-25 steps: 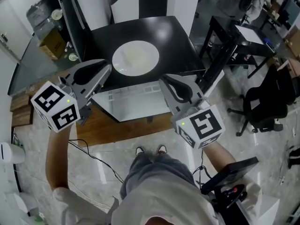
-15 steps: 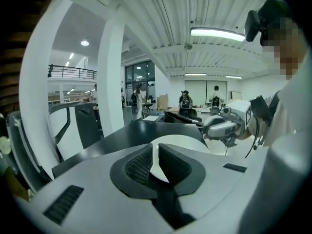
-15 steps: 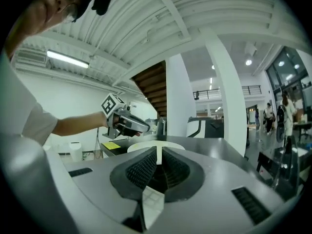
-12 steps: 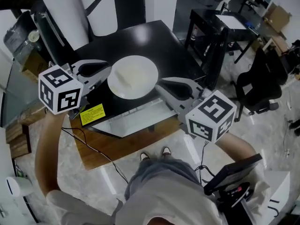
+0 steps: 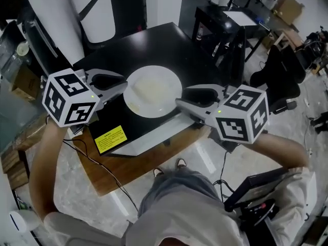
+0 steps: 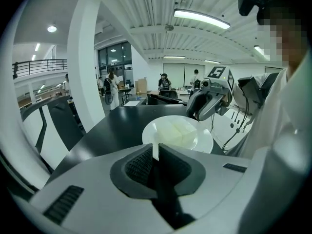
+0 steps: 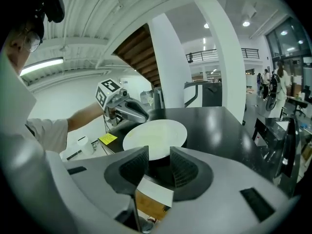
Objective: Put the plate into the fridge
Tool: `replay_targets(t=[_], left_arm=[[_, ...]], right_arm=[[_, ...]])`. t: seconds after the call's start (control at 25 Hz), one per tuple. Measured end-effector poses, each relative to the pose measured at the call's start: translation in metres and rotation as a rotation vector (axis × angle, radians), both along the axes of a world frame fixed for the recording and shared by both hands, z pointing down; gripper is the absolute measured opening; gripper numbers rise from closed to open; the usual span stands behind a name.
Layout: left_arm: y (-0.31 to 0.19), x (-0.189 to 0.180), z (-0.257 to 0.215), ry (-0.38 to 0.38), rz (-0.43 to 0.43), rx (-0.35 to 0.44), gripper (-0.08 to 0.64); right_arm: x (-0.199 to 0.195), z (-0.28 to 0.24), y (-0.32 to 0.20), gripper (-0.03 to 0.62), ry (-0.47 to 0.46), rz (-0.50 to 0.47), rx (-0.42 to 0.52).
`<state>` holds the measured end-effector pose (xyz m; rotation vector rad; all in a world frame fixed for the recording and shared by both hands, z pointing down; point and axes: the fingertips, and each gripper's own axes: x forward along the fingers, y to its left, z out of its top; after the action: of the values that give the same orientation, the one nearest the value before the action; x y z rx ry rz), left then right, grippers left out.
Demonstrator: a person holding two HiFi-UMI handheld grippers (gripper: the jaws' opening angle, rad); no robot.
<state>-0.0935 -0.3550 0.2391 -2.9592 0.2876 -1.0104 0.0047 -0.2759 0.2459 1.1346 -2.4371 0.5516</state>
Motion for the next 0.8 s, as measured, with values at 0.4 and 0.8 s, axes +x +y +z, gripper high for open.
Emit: replay_targets(t=[0.4,0.8], left_arm=[[-0.007,0.005,0.011,-0.077,0.064,-0.045,0.026],[-0.025,0.003,0.019,-0.158,0.144,-0.021,0.025]], right_arm=[[0.012,0.013,0.006,0.130,-0.152,0.122,-0.204],[0.004,0.010,-0.003,0.133,-0.169,0.141,-0.181]])
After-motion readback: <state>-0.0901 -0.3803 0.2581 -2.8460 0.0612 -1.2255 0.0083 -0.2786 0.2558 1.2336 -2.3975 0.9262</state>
